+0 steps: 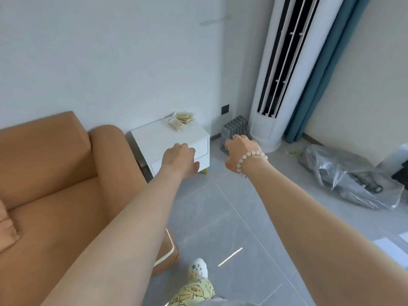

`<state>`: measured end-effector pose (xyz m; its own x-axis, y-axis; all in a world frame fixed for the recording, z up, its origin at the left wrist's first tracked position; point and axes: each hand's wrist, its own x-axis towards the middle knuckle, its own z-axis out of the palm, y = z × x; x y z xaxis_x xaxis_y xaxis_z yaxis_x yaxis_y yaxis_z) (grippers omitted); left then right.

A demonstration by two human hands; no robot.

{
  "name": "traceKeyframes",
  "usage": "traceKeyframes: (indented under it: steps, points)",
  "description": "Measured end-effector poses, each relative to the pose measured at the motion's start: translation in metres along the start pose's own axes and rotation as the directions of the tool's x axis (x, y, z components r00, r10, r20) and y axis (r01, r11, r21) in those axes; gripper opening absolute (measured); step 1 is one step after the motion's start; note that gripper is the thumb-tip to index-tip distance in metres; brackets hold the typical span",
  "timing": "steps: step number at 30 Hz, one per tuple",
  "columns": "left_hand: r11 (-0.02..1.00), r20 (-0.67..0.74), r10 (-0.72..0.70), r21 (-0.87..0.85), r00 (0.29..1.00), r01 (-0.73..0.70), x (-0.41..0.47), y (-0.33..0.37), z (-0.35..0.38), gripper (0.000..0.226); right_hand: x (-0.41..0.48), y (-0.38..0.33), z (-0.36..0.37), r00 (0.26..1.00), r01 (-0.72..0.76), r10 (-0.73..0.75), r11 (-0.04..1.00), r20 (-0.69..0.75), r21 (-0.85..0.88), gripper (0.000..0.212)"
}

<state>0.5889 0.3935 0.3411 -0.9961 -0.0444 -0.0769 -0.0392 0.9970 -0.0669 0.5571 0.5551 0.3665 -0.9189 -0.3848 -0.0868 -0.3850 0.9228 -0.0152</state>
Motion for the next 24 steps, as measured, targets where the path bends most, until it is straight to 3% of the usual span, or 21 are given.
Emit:
traceKeyframes:
  steps: [11, 15, 20, 24]
  points:
    - [0.995, -0.048, -0.084, -0.048, 0.995, 0.081, 0.134, -0.046, -0.001, 0.037, 0.153, -0.009, -0.003, 0.994, 0.111, -0.112, 0.993, -0.006, -0.044, 0.034]
    - [0.993, -0.035, -0.107, -0.047, 0.994, 0.106, 0.185, -0.080, -0.004, 0.036, 0.217, -0.023, -0.004, 0.991, 0.132, -0.132, 0.991, -0.008, -0.026, 0.034]
    - [0.954, 0.013, -0.208, -0.220, 0.978, 0.206, 0.238, -0.121, 0.007, 0.034, 0.283, -0.040, 0.005, 0.991, 0.129, -0.130, 0.992, 0.035, 0.012, 0.039]
    - [0.956, 0.046, -0.203, -0.207, 0.978, 0.208, 0.271, -0.139, 0.018, 0.035, 0.321, -0.047, 0.017, 0.985, 0.153, -0.153, 0.988, 0.078, -0.001, 0.039]
